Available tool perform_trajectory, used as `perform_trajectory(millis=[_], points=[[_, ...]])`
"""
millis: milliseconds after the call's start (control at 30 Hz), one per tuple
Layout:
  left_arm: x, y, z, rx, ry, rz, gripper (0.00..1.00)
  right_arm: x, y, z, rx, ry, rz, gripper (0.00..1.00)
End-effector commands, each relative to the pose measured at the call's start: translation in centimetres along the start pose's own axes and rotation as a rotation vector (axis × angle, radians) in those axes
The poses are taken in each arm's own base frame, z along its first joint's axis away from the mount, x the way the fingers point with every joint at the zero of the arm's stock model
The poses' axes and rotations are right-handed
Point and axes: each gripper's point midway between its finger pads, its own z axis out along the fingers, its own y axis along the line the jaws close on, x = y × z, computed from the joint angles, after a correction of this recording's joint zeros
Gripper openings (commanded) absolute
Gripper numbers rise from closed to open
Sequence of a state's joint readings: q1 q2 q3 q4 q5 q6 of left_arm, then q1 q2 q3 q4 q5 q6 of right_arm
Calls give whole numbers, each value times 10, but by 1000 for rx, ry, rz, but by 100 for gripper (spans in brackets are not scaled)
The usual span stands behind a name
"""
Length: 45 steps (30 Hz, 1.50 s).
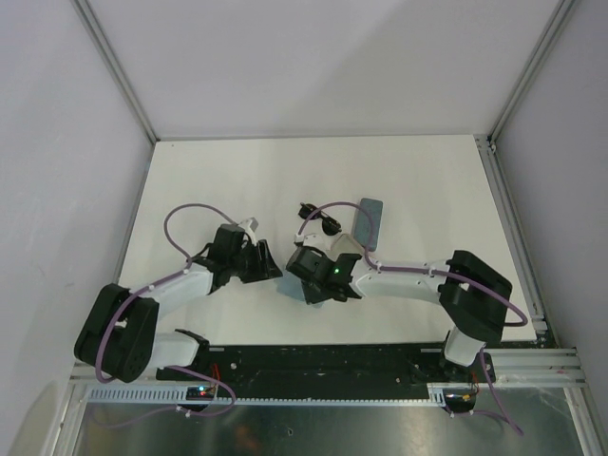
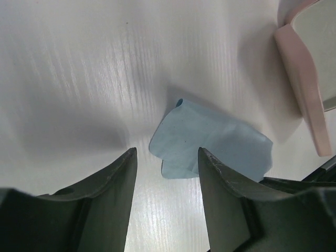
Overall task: Organize the sunglasses
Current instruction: Pick up the corner of the glasses cleaning cloth from the center of the board.
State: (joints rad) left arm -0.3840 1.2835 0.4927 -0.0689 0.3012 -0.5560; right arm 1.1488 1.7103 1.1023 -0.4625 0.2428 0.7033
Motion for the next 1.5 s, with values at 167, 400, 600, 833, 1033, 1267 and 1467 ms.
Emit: perform_trajectory(millis=[167, 400, 600, 833, 1033, 1267, 1467], points=[[16, 1, 6, 19, 56, 25, 53, -18, 9, -14, -72, -20, 24, 0], [27, 6, 13, -6, 99, 29, 40, -17, 10, -13, -73, -17, 23, 0], [27, 6, 19, -18, 116, 42, 25, -17, 9, -13, -72, -16, 24, 0], [14, 2, 19, -21, 81, 57, 3, -18, 7, -13, -68, -16, 24, 0], [-7, -19, 9, 32, 14, 63, 0, -23, -1, -15, -55, -21, 27, 0], [-23, -40, 1, 92, -18, 61, 0, -38, -18, -17, -37, -37, 44, 0], [-34, -52, 1, 116, -25, 49, 0, -50, -35, -15, -23, -41, 61, 0]])
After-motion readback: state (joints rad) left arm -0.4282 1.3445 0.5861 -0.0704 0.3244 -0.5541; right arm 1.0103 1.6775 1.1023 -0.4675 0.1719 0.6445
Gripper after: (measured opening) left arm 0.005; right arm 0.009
